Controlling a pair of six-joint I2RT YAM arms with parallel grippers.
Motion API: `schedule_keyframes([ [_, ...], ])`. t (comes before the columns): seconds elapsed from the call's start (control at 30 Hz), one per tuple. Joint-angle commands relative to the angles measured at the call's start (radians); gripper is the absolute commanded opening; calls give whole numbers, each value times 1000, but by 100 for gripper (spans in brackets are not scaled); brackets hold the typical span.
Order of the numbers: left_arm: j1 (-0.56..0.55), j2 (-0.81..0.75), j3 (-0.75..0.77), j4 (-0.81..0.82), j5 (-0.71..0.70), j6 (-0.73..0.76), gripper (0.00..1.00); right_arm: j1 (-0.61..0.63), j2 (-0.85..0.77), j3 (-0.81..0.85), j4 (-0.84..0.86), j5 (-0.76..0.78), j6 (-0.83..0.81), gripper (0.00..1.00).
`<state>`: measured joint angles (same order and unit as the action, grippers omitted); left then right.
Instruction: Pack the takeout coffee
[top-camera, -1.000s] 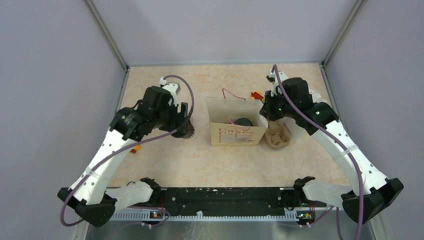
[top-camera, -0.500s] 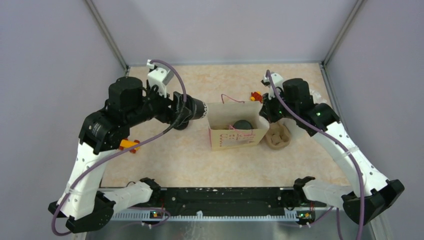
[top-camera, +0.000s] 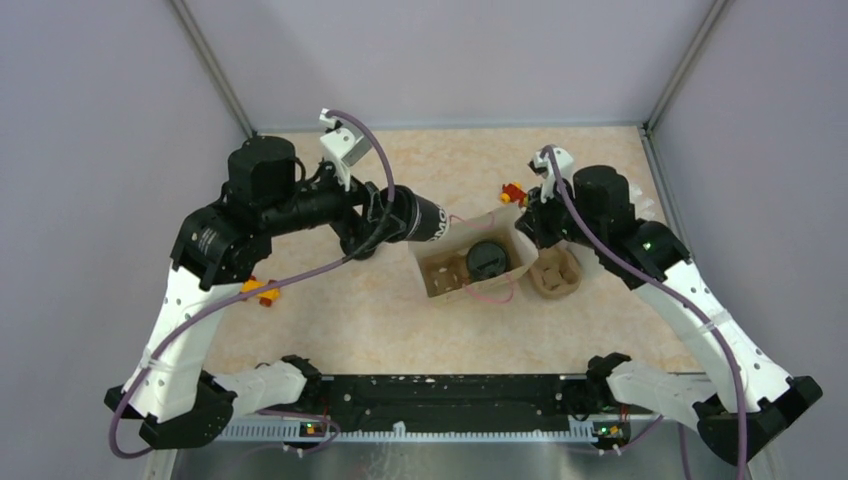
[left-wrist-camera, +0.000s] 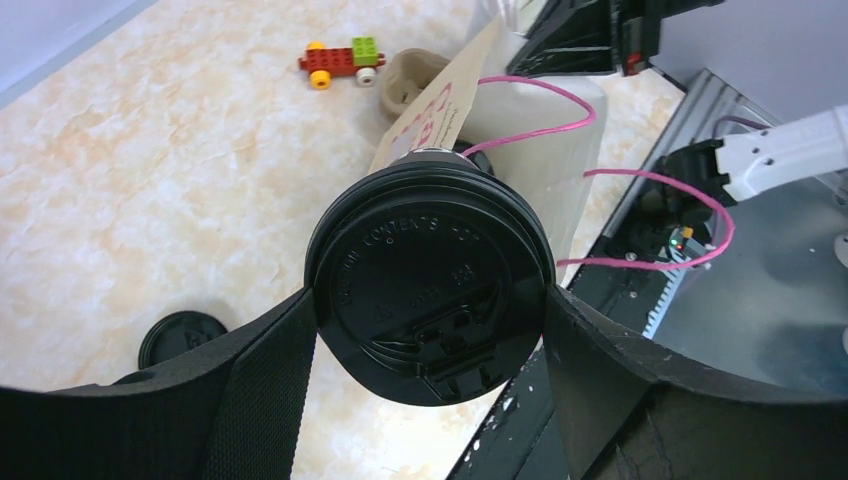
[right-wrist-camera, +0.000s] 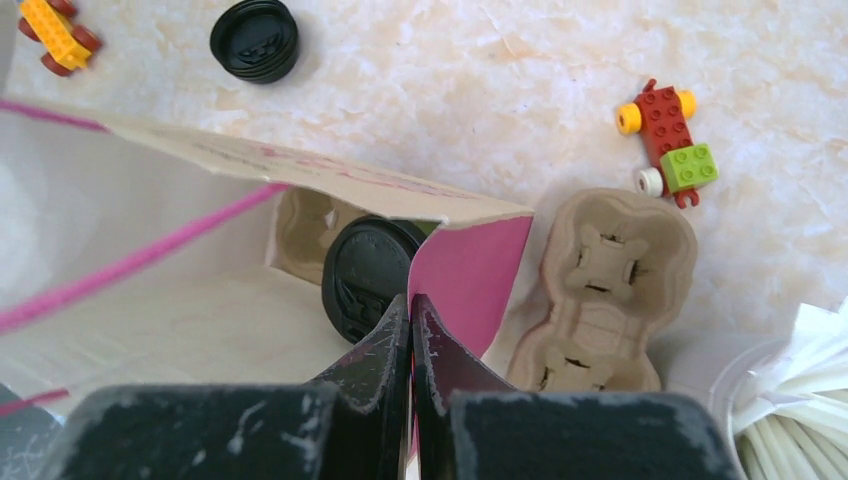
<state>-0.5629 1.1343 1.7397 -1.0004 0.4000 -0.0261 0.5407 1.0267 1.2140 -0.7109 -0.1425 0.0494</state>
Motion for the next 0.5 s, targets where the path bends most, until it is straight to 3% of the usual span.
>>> schedule_keyframes([
  [0.0,-44,-7,-8,82,83,10,69,52,-7,-11,81,51,83,0],
  [0.2,-211,32,28,65,-80,16,69,67,16,-18,81,69,126,0],
  [0.47,-227,56,149,16,-172,41,71,67,41,6,34,115,182,0],
])
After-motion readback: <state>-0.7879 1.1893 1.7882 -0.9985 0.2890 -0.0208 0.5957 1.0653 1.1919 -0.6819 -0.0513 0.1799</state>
